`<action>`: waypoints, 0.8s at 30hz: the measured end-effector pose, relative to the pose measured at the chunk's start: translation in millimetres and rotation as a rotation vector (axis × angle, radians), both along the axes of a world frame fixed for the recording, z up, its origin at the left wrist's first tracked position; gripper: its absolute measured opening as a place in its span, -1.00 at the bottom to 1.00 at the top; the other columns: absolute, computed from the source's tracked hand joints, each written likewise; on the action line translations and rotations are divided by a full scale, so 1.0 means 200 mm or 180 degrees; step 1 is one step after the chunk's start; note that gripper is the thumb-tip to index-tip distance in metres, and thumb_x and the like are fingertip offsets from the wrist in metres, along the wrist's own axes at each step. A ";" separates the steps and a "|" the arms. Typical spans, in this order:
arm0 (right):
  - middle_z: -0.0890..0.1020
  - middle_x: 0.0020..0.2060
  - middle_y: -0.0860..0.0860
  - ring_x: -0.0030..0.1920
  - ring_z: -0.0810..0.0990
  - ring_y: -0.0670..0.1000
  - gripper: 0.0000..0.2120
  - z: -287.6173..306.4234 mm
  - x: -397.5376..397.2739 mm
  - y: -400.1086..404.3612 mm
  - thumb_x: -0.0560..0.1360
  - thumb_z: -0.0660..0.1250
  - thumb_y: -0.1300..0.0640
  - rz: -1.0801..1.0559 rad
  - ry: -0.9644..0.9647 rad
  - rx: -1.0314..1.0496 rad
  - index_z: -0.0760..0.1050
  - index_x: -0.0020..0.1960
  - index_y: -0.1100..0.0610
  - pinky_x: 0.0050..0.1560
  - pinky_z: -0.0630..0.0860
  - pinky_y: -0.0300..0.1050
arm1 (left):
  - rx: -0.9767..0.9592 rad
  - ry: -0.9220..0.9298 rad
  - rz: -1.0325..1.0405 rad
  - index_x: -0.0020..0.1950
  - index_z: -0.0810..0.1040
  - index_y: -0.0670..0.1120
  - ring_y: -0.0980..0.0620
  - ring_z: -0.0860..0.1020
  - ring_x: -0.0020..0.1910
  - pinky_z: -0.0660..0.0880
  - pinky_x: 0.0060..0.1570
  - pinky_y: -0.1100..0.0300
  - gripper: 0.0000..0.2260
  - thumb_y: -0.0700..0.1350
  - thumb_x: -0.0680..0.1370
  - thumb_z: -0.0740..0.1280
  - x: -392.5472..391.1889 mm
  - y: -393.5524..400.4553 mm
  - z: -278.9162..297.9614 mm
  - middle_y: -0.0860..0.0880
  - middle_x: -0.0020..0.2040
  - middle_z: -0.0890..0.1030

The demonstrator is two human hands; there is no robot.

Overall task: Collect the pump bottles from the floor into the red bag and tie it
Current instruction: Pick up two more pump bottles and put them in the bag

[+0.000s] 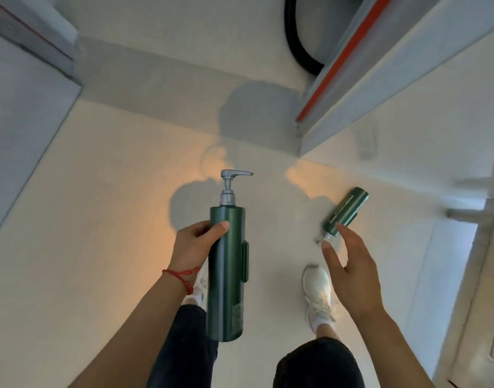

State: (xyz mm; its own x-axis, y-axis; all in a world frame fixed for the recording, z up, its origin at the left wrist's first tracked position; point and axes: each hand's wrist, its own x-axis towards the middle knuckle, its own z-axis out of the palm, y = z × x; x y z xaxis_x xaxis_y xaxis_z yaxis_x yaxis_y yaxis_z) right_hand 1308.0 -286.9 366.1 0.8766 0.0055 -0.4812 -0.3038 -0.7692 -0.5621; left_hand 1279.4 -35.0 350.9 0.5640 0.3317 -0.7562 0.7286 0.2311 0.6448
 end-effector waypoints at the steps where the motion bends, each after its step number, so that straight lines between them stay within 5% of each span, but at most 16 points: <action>1: 0.43 0.32 0.05 0.27 0.41 0.01 -0.56 -0.02 0.04 -0.04 0.51 0.21 -0.01 0.0176 0.0037 0.0014 0.30 0.36 0.04 0.16 0.28 -0.23 | 0.0004 -0.0008 0.0137 -0.37 0.65 0.02 0.16 0.62 -0.36 0.54 -0.36 0.33 -0.87 -0.09 0.39 0.41 -0.01 -0.05 -0.01 0.11 -0.38 0.68; 6: 0.46 0.30 0.05 0.28 0.42 0.05 -0.57 -0.14 0.24 -0.27 0.51 0.24 -0.01 0.1115 0.0106 0.0051 0.33 0.34 0.06 0.18 0.32 -0.16 | -0.0069 0.0005 0.0792 -0.37 0.66 0.00 0.16 0.61 -0.37 0.54 -0.36 0.29 -0.91 -0.05 0.35 0.45 -0.10 -0.34 -0.11 0.11 -0.40 0.67; 11: 0.55 0.16 0.12 -0.23 0.44 -0.15 -0.58 -0.42 0.38 -0.45 0.49 0.28 0.02 0.1536 0.0231 -0.0108 0.35 0.33 0.05 0.00 0.34 -0.18 | -0.0243 0.0064 0.1238 -0.36 0.67 0.00 0.14 0.61 -0.36 0.55 -0.26 0.20 -0.90 -0.04 0.36 0.43 -0.26 -0.60 -0.36 0.10 -0.41 0.66; 15: 0.49 0.28 0.09 0.24 0.46 0.06 -0.57 -0.83 0.41 -0.57 0.49 0.31 0.06 0.1694 0.0459 -0.0211 0.35 0.33 0.06 0.13 0.30 -0.22 | -0.0366 0.0139 0.1317 -0.35 0.67 0.03 0.14 0.62 -0.35 0.54 -0.16 0.11 -0.82 0.08 0.14 0.52 -0.39 -0.75 -0.67 0.10 -0.39 0.68; 20: 0.48 0.28 0.11 0.26 0.44 0.12 -0.55 -1.37 0.39 -0.75 0.45 0.35 0.14 0.2265 0.0560 -0.0527 0.37 0.32 0.10 0.19 0.37 -0.05 | -0.0324 0.0261 0.1222 -0.35 0.67 0.05 0.15 0.61 -0.38 0.56 -0.21 0.15 -0.86 0.08 0.20 0.47 -0.53 -0.90 -1.14 0.11 -0.40 0.68; 24: 0.52 0.24 0.17 0.23 0.46 0.20 -0.50 -1.63 0.40 -0.85 0.39 0.41 0.19 0.3034 0.0493 -0.0813 0.38 0.29 0.15 0.23 0.37 0.08 | -0.0233 0.0323 0.1205 -0.38 0.65 0.01 0.17 0.60 -0.42 0.53 -0.40 0.37 -0.87 0.03 0.32 0.41 -0.61 -1.01 -1.38 0.11 -0.43 0.67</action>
